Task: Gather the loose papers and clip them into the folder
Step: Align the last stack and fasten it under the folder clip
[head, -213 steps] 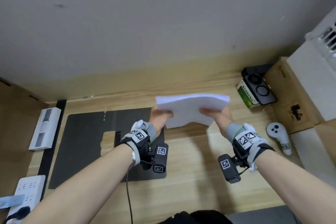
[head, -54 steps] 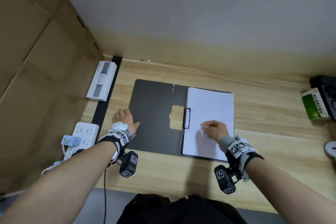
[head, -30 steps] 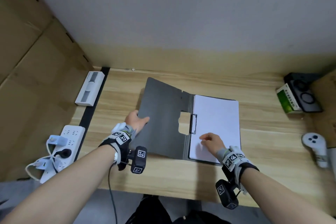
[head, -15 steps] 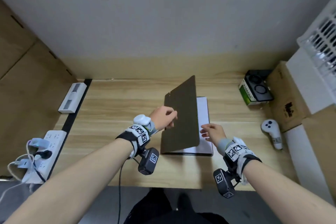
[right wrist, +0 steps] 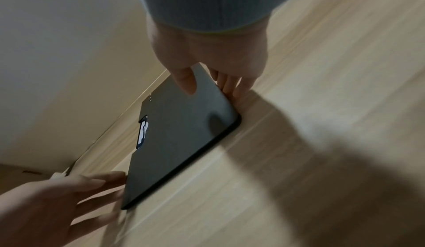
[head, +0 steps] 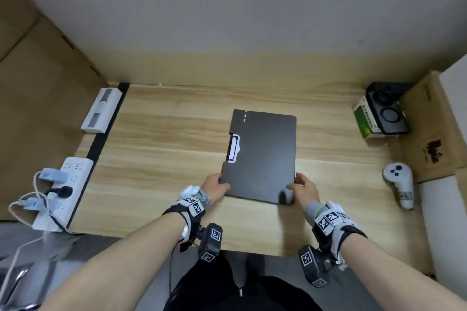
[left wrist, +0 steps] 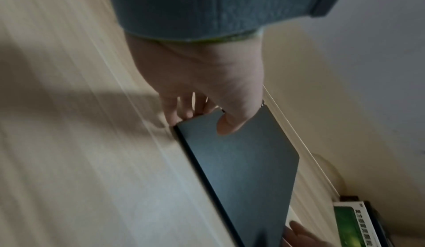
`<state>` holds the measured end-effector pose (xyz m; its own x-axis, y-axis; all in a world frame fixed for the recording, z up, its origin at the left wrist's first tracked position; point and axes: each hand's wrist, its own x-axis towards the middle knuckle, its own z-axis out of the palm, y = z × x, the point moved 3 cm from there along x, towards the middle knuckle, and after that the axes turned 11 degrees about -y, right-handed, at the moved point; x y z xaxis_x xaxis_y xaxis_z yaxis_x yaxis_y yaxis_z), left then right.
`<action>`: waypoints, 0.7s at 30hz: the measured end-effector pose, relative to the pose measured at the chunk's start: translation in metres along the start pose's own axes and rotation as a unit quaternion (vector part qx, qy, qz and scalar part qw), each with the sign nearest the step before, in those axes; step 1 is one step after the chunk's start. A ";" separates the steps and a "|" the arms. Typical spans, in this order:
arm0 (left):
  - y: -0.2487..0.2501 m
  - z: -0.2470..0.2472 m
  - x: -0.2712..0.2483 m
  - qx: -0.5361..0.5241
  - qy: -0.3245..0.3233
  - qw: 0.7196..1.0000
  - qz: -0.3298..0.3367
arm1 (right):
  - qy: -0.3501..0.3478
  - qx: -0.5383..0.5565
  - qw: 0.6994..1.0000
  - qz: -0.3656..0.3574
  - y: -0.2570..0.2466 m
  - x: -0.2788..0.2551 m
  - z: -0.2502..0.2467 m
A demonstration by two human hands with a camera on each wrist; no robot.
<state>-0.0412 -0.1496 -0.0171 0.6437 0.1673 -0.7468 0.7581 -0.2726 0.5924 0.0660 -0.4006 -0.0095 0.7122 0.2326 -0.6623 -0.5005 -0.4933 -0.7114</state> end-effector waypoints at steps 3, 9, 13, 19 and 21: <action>-0.010 -0.027 0.005 -0.045 0.048 0.997 -0.027 | -0.038 0.036 0.999 -0.013 -0.024 0.008 0.029; -0.027 -0.105 0.017 -0.126 0.103 0.986 -0.038 | -0.112 0.029 0.993 -0.034 -0.066 0.053 0.106; -0.039 -0.140 0.034 -0.142 0.123 0.982 -0.030 | -0.110 0.005 0.994 -0.023 -0.088 0.074 0.139; -0.038 -0.170 0.043 -0.107 0.134 0.985 -0.001 | -0.094 -0.008 0.995 -0.012 -0.098 0.090 0.167; -0.034 -0.170 0.038 -0.088 0.142 0.986 0.004 | -0.093 -0.015 0.995 -0.014 -0.099 0.090 0.167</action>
<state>-0.0253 0.0269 -0.0144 0.6333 0.4320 -0.6422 0.7436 -0.1095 0.6596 0.0970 -0.1906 -0.0382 0.6203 0.3963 -0.6769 -0.4650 -0.5091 -0.7243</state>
